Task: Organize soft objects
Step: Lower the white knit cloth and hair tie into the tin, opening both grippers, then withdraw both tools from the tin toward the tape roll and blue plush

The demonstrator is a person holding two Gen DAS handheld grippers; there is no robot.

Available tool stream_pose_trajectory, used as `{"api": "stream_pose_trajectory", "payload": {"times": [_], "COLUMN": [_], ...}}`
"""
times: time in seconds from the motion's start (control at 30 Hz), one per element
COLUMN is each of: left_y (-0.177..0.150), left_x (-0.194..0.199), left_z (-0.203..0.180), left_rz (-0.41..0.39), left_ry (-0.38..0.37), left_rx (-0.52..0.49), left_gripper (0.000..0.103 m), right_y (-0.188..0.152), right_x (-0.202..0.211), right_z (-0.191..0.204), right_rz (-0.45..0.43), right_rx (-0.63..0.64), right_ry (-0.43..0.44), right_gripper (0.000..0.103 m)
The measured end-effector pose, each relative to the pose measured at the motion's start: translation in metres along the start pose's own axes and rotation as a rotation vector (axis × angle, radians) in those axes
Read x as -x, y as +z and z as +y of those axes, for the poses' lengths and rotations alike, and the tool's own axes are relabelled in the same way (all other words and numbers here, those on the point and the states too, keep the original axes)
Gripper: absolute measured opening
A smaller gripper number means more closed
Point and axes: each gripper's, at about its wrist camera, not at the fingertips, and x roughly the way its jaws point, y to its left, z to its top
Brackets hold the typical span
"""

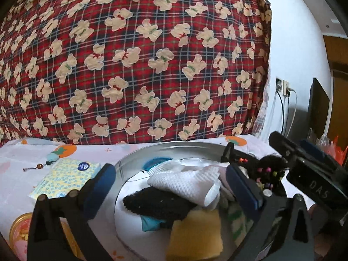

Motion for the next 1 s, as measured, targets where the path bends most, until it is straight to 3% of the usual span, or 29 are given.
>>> {"api": "stream_pose_trajectory", "payload": {"times": [0.27,0.53,1.0], "left_y": [-0.001,-0.004,-0.009], "left_x": [0.015,0.023,0.049], "left_z": [-0.012,0.002,0.019], "left_rz": [-0.059,-0.051,-0.088], "left_ry": [0.041,0.057,0.089], "left_rx": [-0.096,-0.052,-0.011], "left_gripper": [0.103,0.103,0.103], "right_y": [0.002,0.001,-0.001], "right_x": [0.018,0.031,0.061], "right_z": [0.021,0.028,0.019], "right_rz": [-0.091,-0.144,-0.234], "right_rx": [0.079,0.100,0.003], "right_ry": [-0.005,-0.036,-0.101], "right_gripper": [0.093,0.093,0.093]}}
